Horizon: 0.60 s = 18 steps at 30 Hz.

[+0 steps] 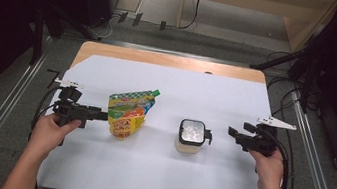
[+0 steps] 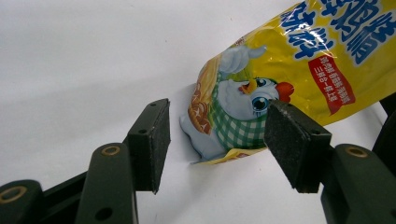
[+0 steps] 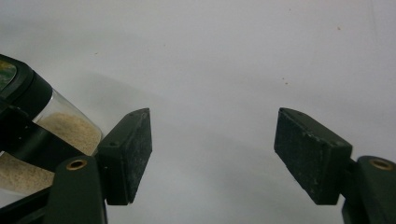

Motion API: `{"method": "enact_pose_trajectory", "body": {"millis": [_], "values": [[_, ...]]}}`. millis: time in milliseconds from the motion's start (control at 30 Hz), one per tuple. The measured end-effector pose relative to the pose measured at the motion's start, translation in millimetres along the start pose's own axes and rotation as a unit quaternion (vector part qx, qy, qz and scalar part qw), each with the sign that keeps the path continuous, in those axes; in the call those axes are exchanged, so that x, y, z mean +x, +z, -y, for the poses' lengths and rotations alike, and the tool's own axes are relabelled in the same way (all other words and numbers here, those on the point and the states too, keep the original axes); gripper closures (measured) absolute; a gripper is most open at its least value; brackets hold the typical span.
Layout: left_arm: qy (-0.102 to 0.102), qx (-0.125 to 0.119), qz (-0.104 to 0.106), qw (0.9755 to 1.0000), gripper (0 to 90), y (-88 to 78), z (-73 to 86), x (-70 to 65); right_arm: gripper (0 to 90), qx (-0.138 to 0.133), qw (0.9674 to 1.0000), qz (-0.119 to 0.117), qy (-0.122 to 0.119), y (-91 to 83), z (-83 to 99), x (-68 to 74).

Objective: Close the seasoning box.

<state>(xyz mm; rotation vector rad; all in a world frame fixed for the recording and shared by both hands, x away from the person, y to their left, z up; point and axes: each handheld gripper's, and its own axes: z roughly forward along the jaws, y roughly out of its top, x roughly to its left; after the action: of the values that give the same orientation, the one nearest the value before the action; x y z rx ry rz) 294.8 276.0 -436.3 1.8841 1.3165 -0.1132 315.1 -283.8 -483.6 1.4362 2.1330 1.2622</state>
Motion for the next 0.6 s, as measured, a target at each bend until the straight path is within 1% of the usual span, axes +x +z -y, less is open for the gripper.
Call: {"method": "enact_pose_trajectory", "body": {"millis": [533,600], "values": [[0.000,0.005,-0.004,1.0000,40.7,0.8,0.3,1.2,28.4,0.003,1.0000,0.000,-0.005,1.5,0.4,2.2],[0.000,0.000,-0.006,1.0000,39.4,1.0,0.6,1.3,28.3,0.004,1.0000,0.000,-0.006,1.6,0.4,2.1]]}}
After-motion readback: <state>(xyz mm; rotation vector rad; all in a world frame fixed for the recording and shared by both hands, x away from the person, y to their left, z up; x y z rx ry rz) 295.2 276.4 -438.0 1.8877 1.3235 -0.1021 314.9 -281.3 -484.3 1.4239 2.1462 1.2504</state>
